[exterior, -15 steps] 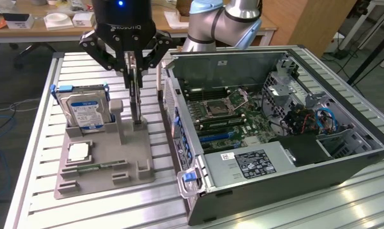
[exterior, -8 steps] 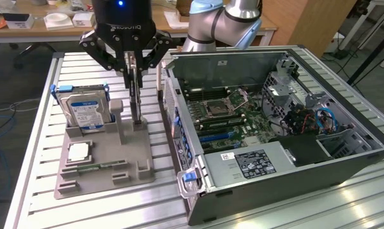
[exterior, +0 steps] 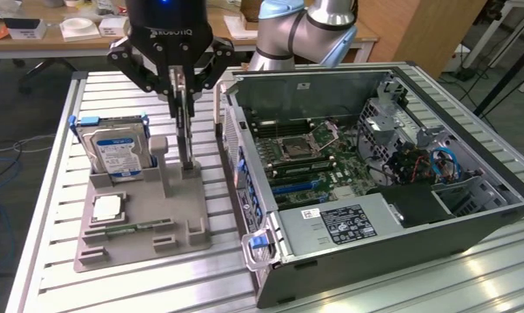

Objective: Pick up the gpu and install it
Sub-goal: 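Pick up the gpu and move the gpu toward the slot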

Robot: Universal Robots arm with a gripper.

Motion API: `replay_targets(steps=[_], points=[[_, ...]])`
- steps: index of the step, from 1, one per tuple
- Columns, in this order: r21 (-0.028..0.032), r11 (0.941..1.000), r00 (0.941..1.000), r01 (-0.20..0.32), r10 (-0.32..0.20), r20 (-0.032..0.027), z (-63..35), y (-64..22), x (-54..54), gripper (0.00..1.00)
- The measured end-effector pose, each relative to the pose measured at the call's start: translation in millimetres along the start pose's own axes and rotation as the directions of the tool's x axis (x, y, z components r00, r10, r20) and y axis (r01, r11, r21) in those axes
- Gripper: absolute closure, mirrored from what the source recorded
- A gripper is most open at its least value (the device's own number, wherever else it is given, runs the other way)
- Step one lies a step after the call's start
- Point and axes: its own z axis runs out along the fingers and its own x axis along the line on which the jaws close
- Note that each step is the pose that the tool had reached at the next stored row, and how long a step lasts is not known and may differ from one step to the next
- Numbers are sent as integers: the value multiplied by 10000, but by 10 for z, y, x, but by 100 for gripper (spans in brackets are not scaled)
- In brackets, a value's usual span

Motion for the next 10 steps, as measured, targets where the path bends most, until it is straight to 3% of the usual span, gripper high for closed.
replay_targets(steps=[4, 10], points=[[-2, 10000, 10000, 0, 0, 1, -89, 3, -2, 74], [-2, 10000, 10000, 0, 0, 0, -92, 6, -40, 74]])
